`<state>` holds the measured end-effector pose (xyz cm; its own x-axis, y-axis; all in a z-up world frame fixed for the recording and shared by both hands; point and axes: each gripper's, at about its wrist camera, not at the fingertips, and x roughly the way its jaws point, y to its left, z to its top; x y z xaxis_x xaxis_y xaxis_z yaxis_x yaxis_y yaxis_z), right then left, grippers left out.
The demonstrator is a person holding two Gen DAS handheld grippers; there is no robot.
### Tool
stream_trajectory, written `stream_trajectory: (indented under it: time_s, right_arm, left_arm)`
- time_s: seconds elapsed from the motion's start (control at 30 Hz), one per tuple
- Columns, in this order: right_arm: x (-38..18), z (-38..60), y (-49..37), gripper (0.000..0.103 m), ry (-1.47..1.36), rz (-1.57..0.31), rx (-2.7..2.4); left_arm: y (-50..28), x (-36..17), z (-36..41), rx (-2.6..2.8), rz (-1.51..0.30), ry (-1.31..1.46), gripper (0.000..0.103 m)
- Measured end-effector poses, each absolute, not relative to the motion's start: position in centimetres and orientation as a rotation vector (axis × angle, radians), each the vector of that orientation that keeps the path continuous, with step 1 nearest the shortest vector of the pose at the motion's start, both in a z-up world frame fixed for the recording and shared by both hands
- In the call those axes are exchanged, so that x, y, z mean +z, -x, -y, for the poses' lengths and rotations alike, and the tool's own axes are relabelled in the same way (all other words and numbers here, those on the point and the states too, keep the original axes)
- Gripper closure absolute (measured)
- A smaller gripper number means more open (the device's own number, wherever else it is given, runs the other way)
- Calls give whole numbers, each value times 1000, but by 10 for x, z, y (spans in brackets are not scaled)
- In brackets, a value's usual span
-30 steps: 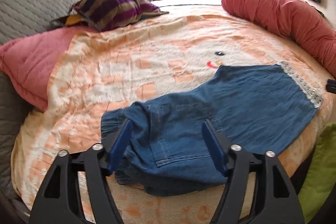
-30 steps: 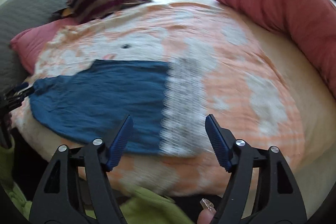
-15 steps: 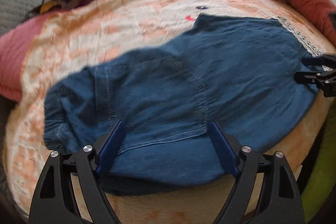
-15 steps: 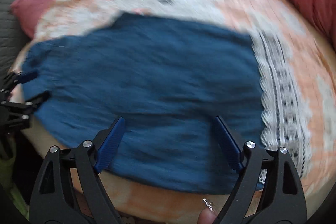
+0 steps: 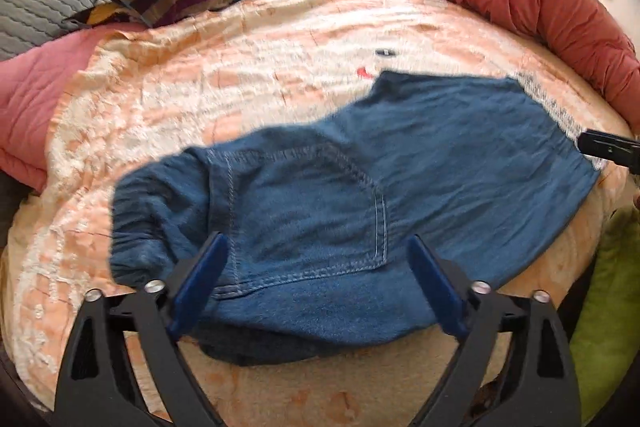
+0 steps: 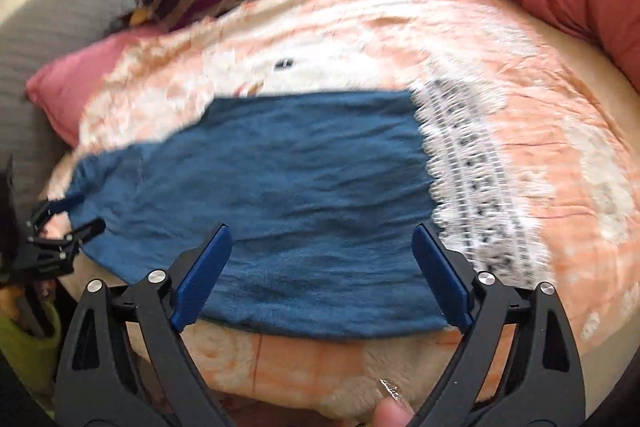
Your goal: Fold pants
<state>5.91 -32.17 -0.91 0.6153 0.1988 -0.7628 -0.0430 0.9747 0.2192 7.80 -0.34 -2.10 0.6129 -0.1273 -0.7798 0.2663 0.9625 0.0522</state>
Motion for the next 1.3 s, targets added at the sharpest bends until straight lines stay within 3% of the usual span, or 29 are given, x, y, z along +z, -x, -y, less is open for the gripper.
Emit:
stream_trajectory:
  time_s: [0.13, 0.63, 1.3]
  right_arm:
    - [6, 335, -44, 12, -225, -843, 115]
    - [40, 397, 3, 9, -293, -685, -50]
    - [30, 428, 16, 9, -378, -671, -100]
  left_arm:
    - [-74, -3, 4, -235, -853, -144, 5]
    - [-85, 47, 77, -353, -763, -201, 4]
    - [-127, 52, 198, -547, -777, -272, 4]
